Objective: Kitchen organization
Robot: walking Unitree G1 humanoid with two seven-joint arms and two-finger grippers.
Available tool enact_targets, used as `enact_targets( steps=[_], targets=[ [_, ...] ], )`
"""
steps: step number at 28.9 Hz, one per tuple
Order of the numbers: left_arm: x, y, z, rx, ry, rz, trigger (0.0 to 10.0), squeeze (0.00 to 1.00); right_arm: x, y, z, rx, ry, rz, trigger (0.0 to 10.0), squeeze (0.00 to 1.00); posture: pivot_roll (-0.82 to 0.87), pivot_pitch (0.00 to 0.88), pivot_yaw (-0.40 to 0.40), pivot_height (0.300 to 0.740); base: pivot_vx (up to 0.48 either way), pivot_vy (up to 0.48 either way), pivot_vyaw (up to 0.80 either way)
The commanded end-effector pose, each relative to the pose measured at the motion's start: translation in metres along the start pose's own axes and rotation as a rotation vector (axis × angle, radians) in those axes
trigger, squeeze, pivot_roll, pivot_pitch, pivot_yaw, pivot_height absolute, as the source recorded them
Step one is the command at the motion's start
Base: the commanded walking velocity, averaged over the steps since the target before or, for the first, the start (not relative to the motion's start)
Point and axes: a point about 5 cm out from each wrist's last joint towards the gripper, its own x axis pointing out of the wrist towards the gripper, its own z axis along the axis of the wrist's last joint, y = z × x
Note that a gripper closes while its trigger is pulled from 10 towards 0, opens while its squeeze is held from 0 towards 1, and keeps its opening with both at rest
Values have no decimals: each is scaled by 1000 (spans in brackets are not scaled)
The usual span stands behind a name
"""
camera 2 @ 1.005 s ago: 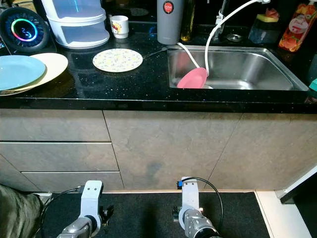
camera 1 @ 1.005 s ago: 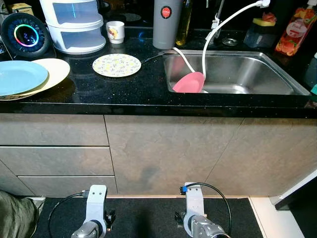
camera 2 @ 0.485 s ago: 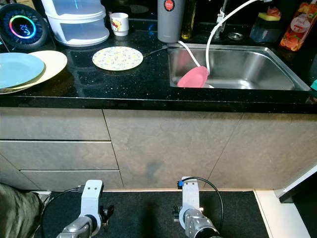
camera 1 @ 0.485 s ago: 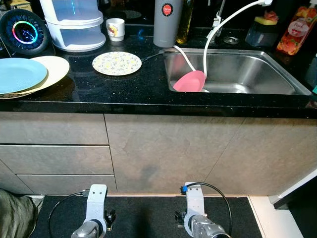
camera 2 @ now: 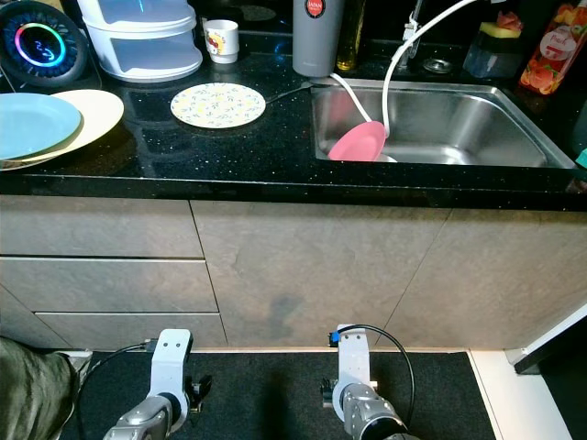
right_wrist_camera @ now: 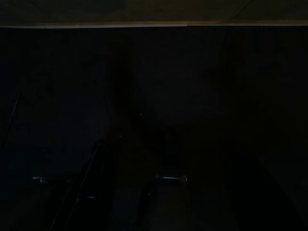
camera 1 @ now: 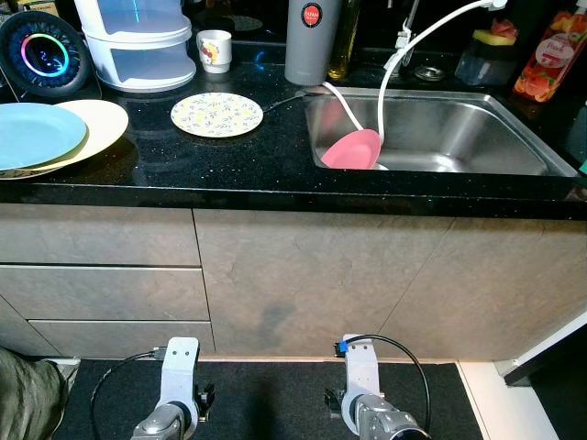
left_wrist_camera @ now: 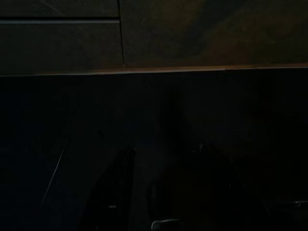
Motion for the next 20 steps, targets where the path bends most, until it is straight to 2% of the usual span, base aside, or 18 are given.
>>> enact_targets(
  steps=[1,20],
  targets=[
    [0,-4,-8,8,36,-7,10000,0,0,-2,-5,2,21,-4,10000,0,9,182,-38,740,0,0,0],
    [0,-3,-7,25,38,-8,10000,0,0,0,-4,12,20,-5,10000,0,15,174,-32,740,0,0,0]
  ],
)
